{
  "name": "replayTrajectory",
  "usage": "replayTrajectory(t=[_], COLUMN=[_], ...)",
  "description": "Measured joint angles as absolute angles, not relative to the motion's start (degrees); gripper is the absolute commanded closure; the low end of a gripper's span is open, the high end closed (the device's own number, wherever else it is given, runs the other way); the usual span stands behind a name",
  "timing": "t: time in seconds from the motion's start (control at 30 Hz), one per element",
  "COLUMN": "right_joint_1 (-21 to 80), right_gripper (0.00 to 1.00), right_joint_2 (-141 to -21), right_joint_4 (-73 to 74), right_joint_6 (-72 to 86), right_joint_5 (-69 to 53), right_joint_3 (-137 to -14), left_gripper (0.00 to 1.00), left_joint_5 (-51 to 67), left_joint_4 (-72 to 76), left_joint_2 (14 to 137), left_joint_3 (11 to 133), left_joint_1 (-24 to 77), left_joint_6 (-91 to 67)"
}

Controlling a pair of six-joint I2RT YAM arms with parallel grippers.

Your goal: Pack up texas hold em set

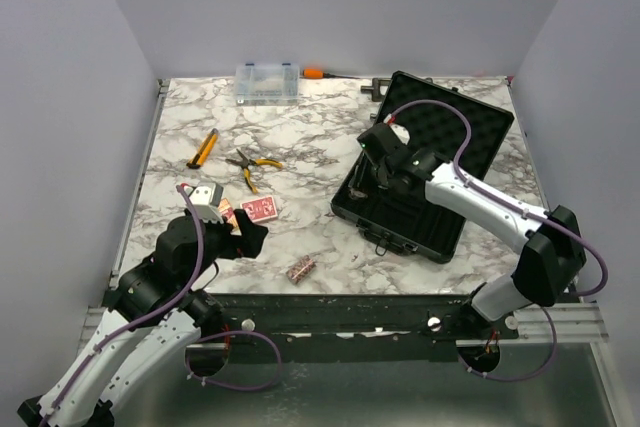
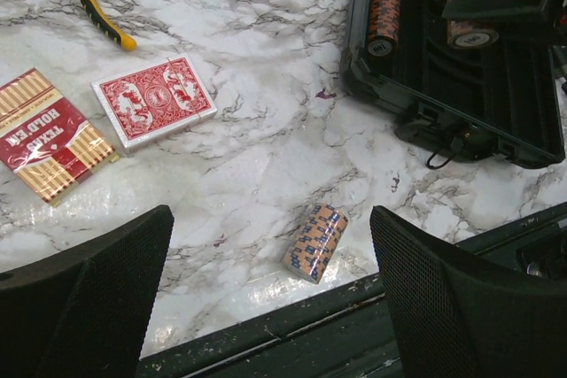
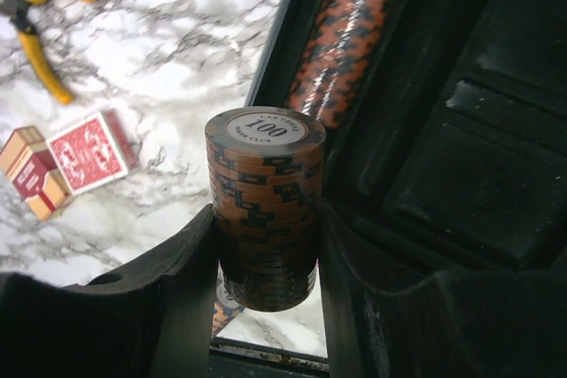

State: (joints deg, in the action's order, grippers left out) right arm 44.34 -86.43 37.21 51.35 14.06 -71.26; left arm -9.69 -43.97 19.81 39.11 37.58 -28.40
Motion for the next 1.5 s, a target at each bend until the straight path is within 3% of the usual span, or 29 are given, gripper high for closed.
replayTrajectory(t=[0.67,1.5], right_joint_1=[32.84,28.99], right_gripper=[0.99,0.97], right_joint_2=[-100.92,-106.0], right_joint_4=[42.98,43.79], right_joint_6=[51.05,52.16], right_joint_5=[9.69,11.29], right_joint_3=[-80.47,-80.51], left_gripper=[0.06,0.06], left_joint_5=[-9.96,-11.16], left_joint_4=[-44.25,-45.12], left_joint_2=[19.0,19.38], left_joint_3=[38.65,38.65], left_joint_1=[37.58,37.56], left_joint_6=[-30.83,-30.87])
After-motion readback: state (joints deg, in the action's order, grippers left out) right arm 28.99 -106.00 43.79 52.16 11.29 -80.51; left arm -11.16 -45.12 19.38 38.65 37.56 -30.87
